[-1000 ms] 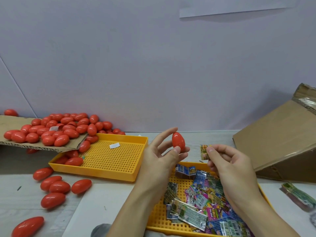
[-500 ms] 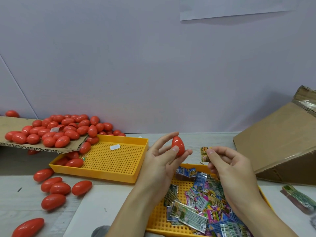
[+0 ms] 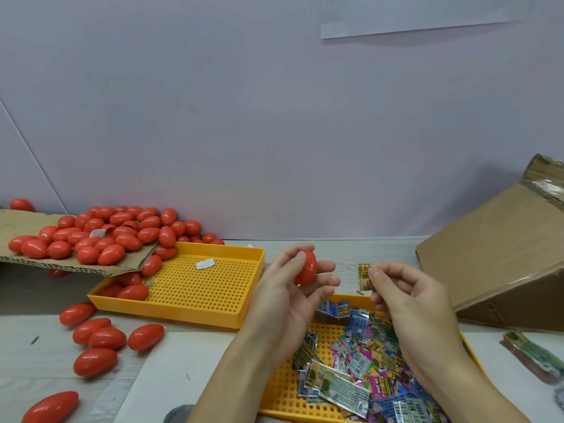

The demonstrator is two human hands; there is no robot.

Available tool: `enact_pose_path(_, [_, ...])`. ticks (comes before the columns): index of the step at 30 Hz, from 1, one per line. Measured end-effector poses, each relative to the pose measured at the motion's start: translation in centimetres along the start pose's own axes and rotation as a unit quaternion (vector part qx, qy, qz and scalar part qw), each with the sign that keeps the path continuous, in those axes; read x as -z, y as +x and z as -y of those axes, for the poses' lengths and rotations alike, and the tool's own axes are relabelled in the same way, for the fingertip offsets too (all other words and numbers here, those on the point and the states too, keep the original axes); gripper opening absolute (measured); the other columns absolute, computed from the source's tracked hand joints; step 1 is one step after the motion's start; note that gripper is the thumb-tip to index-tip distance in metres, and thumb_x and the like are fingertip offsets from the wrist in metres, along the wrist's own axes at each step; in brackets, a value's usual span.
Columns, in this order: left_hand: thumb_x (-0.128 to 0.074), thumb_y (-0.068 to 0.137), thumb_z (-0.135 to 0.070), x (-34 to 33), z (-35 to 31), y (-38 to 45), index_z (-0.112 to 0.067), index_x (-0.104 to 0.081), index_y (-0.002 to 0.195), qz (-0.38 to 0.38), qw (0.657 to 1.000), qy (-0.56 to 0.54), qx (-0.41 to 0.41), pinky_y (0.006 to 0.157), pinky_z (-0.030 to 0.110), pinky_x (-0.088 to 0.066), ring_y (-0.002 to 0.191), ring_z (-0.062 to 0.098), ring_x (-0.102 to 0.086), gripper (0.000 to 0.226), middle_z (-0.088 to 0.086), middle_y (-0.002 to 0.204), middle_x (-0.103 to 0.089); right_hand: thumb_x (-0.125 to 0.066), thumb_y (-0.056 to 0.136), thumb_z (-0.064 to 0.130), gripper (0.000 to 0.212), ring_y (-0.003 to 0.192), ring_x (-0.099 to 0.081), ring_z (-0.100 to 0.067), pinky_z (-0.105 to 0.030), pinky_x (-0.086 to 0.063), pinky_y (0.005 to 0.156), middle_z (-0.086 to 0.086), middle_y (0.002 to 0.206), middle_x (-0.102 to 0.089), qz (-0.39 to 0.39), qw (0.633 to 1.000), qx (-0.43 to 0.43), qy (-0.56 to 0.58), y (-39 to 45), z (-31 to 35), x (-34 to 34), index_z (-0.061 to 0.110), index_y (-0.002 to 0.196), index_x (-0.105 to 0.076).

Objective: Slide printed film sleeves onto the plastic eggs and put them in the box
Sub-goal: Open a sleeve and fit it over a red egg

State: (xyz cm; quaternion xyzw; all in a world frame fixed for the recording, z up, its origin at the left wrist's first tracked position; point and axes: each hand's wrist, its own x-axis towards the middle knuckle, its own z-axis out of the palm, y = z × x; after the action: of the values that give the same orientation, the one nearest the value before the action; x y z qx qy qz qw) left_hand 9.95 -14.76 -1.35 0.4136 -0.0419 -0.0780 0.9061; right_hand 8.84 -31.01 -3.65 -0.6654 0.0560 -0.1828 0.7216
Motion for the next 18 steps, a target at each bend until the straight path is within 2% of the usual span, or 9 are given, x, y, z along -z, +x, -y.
enact_pose_path(6, [-0.050, 0.093, -0.027, 0.14, 0.15, 0.03, -0.004, -0.055, 0.111, -0.005, 0.999, 0.035, -0.003, 0.054, 0.029, -0.048, 0.064, 0.024, -0.061, 0.030, 0.017, 0.088, -0.066, -0.069, 0.090, 0.018, 0.006, 0.057, -0.060, -0.005, -0.024, -0.047, 0.062, 0.003, 0.062, -0.068, -0.002, 1.000, 0.000, -0.006, 0.05, 0.01, -0.04, 0.016, 0.084, -0.071])
enact_pose_path(12, [-0.042, 0.104, -0.015, 0.14, 0.27, 0.24, -0.008, -0.065, 0.114, -0.039, 0.998, 0.033, -0.026, 0.053, 0.027, -0.051, 0.061, 0.022, -0.060, 0.026, 0.015, 0.086, -0.065, -0.069, 0.090, 0.018, 0.005, 0.057, -0.060, -0.005, -0.024, -0.047, 0.062, 0.002, 0.062, -0.068, 0.001, 1.000, 0.000, -0.006, -0.08, 0.15, -0.02, 0.016, 0.085, -0.071])
enact_pose_path(14, [-0.040, 0.105, -0.016, 0.12, 0.22, 0.27, -0.010, -0.070, 0.106, -0.050, 0.998, 0.021, -0.020, 0.053, 0.026, -0.050, 0.060, 0.020, -0.058, 0.031, 0.014, 0.082, -0.064, -0.069, 0.090, 0.018, 0.006, 0.057, -0.060, -0.005, -0.024, -0.047, 0.062, 0.002, 0.061, -0.067, 0.002, 1.000, -0.001, -0.006, -0.10, 0.18, -0.01, 0.016, 0.085, -0.071])
enact_pose_path(16, [-0.044, 0.104, -0.019, 0.04, 0.18, 0.24, -0.009, -0.071, 0.105, -0.052, 0.998, 0.016, -0.007, 0.051, 0.025, -0.046, 0.058, 0.017, -0.053, 0.029, 0.011, 0.079, -0.059, -0.069, 0.090, 0.018, 0.006, 0.057, -0.060, -0.005, -0.025, -0.048, 0.062, 0.002, 0.062, -0.067, 0.004, 1.000, -0.001, -0.003, -0.09, 0.19, -0.03, 0.016, 0.085, -0.071])
enact_pose_path(18, [-0.051, 0.099, -0.020, -0.17, 0.11, 0.15, -0.007, -0.064, 0.113, -0.047, 0.998, 0.030, 0.006, 0.046, 0.023, -0.037, 0.057, 0.014, -0.045, 0.022, 0.009, 0.079, -0.054, -0.069, 0.089, 0.018, 0.005, 0.057, -0.061, -0.006, -0.025, -0.048, 0.062, 0.002, 0.062, -0.068, 0.005, 1.000, -0.002, -0.002, -0.08, 0.19, -0.07, 0.016, 0.085, -0.071])
